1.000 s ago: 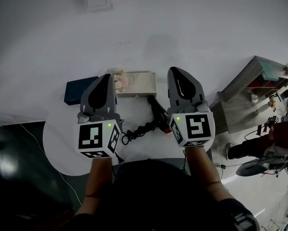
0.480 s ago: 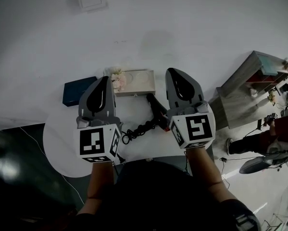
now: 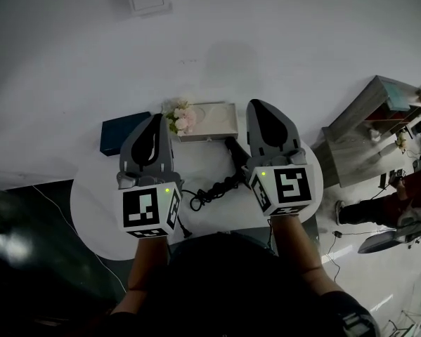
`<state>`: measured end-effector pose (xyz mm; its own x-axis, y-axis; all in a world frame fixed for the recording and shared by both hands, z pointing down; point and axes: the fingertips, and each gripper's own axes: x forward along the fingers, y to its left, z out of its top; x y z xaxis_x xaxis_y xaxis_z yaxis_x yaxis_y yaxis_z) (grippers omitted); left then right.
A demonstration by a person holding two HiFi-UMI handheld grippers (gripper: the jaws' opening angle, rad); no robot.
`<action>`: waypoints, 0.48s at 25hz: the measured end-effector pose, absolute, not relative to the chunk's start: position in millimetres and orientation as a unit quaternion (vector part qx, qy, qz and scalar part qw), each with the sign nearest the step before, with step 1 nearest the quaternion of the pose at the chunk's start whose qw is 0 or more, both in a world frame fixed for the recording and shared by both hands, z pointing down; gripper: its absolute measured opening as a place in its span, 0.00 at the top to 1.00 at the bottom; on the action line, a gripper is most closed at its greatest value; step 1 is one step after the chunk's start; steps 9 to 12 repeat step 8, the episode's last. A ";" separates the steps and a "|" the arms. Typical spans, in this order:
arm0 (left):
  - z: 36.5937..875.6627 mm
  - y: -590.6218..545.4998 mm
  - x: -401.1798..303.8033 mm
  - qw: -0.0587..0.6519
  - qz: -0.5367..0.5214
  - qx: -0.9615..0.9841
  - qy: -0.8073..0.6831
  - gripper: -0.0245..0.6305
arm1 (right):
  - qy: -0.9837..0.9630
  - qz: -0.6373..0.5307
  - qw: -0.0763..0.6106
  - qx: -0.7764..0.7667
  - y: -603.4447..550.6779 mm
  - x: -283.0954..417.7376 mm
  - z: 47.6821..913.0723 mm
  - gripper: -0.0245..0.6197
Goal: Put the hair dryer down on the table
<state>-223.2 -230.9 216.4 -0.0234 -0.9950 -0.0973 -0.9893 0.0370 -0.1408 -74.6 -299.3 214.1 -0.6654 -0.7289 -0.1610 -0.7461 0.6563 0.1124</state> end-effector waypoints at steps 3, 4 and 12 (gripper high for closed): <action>217.5 -227.9 -234.6 0.085 -0.013 -0.695 0.714 0.94 | 0.906 0.081 0.055 -0.413 -296.6 -84.0 215.6 0.94; 219.2 -227.0 -237.5 0.086 -0.013 -0.696 0.713 0.94 | 0.904 0.080 0.056 -0.415 -295.6 -87.1 218.0 0.94; 230.0 -221.3 -247.5 0.090 -0.018 -0.701 0.707 0.94 | 0.902 0.074 0.053 -0.422 -289.7 -100.6 233.3 0.94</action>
